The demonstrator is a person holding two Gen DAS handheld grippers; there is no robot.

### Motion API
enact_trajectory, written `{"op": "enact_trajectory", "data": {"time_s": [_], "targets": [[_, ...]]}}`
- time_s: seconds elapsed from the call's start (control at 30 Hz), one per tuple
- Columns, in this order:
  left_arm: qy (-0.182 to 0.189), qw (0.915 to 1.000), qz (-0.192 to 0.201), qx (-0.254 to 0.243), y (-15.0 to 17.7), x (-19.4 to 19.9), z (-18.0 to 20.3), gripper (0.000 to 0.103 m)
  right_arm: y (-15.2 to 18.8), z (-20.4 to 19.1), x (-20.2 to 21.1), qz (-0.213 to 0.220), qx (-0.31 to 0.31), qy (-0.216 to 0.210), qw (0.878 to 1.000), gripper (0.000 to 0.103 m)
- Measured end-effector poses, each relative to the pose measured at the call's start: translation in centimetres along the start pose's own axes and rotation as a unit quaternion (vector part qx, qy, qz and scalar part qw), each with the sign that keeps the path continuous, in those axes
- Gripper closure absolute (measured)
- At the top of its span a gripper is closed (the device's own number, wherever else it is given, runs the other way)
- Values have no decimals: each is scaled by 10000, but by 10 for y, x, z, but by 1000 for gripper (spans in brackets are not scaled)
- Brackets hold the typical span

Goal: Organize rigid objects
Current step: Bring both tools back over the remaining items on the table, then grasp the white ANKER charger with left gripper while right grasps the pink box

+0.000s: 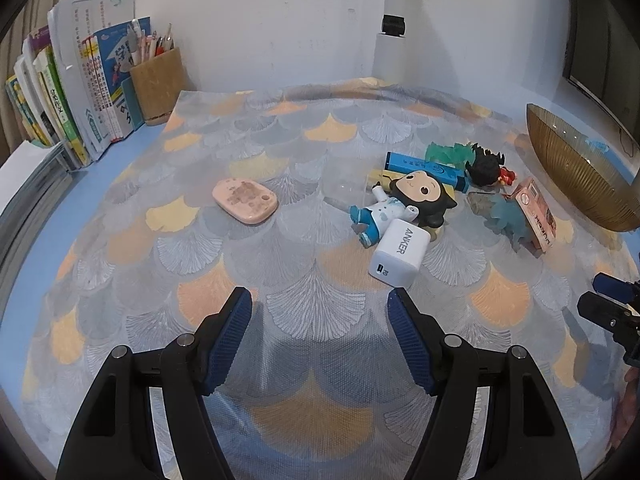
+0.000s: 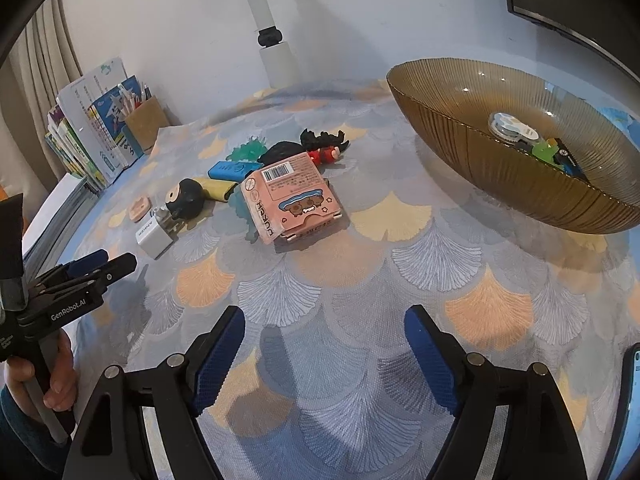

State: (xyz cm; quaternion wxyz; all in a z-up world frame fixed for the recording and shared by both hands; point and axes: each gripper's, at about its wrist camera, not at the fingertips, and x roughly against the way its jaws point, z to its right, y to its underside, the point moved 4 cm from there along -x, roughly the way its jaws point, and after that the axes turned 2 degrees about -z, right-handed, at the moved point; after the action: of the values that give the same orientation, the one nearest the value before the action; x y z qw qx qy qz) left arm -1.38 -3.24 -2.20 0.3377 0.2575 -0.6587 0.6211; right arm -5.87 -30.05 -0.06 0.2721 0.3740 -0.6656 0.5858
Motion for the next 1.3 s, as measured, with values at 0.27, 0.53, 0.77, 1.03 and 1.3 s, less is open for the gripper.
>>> {"op": "enact_trajectory", "data": {"time_s": [0.27,0.53,0.77,1.03,1.3], "targets": [[109,9999,44,51,-1,1,-1,34,0,0,-1,-10,37,18,10000,22],[594,9978,197,238,-3,11,-4,33,-2,4,8,37,-75,-103,9999,20],[1356,9897,-469,0,0,-3,12,33,-36,8,14,-188,-268,-470,9984,20],[1353,9885,-600,-317,-25,-22,30,33,-65,-33,-32,-401,760,11,9963,20],[1160,9911,-444,-483,-27,-27,39,70,-80,-20,-51,-369,836,-321,9953,47]]}}
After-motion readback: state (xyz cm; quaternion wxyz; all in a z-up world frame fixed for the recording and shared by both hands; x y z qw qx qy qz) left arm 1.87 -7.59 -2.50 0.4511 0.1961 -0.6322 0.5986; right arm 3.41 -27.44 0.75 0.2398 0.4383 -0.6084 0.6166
